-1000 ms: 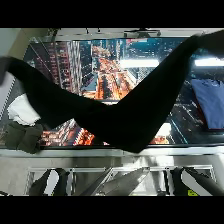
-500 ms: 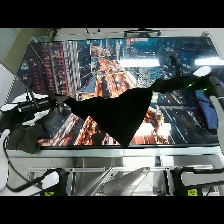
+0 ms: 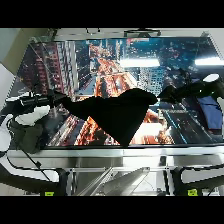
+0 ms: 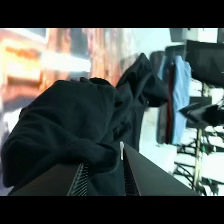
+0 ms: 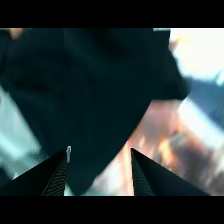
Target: Fold the shirts.
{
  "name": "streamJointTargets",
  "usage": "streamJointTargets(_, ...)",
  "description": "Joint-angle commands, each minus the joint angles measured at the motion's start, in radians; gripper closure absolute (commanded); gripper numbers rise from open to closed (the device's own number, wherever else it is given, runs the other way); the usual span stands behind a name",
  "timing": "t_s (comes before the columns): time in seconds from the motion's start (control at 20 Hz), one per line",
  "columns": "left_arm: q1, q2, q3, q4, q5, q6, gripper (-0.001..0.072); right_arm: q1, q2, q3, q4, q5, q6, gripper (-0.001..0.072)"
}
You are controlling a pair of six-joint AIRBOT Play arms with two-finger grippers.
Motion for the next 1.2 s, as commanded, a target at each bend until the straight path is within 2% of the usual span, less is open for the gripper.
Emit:
streamJointTargets(0.0, 0.006, -0.041, 0.084, 0.016, -0.081, 0.001, 0.0475, 0.013, 0.101, -0.190, -0.004, 0.105, 0.003, 0.0278)
streamJointTargets(0.15, 0.029, -0.041, 0.202, 0.128, -0.154, -0.055, 0.0465, 0.090, 0.295, -0.486, -0.003, 0.010, 0.001, 0.0277)
streamJointTargets(0.25, 0.037, -0.041, 0.238, 0.171, -0.177, -0.093, 0.0466, 0.180, 0.415, -0.660, -0.002, -0.188, 0.003, 0.0256)
streamJointTargets(0.35, 0.036, -0.041, 0.236, 0.188, -0.190, -0.114, 0.0466, 0.270, 0.463, -0.766, 0.043, -0.355, 0.036, 0.0121)
streamJointTargets(0.65, 0.036, -0.041, 0.235, 0.187, -0.192, -0.114, 0.0466, 0.556, 0.381, -0.819, 0.320, -0.704, 0.058, 0.0130)
streamJointTargets(0.8, 0.036, -0.041, 0.235, 0.188, -0.191, -0.114, 0.0466, 0.655, 0.284, -0.814, 0.409, -0.756, 0.055, 0.0132)
streamJointTargets(0.85, 0.036, -0.041, 0.235, 0.188, -0.191, -0.114, 0.0466, 0.676, 0.259, -0.812, 0.436, -0.752, 0.050, 0.0158)
streamJointTargets(0.9, 0.036, -0.041, 0.235, 0.188, -0.191, -0.114, 0.0466, 0.689, 0.244, -0.808, 0.452, -0.748, 0.034, 0.0305)
streamJointTargets(0.95, 0.036, -0.041, 0.235, 0.188, -0.191, -0.114, 0.0466, 0.700, 0.237, -0.806, 0.463, -0.748, 0.024, 0.0346)
streamJointTargets(1.0, 0.036, -0.041, 0.235, 0.189, -0.191, -0.114, 0.0466, 0.702, 0.238, -0.806, 0.467, -0.746, 0.024, 0.0350)
streamJointTargets(1.05, 0.036, -0.042, 0.235, 0.189, -0.190, -0.114, 0.0468, 0.702, 0.241, -0.801, 0.470, -0.736, 0.024, 0.0445)
streamJointTargets(1.1, 0.035, -0.042, 0.235, 0.190, -0.186, -0.114, 0.0469, 0.702, 0.245, -0.795, 0.470, -0.724, 0.023, 0.0686)
streamJointTargets(1.15, 0.034, -0.042, 0.234, 0.201, -0.184, -0.114, 0.0469, 0.702, 0.251, -0.789, 0.470, -0.713, 0.024, 0.0689)
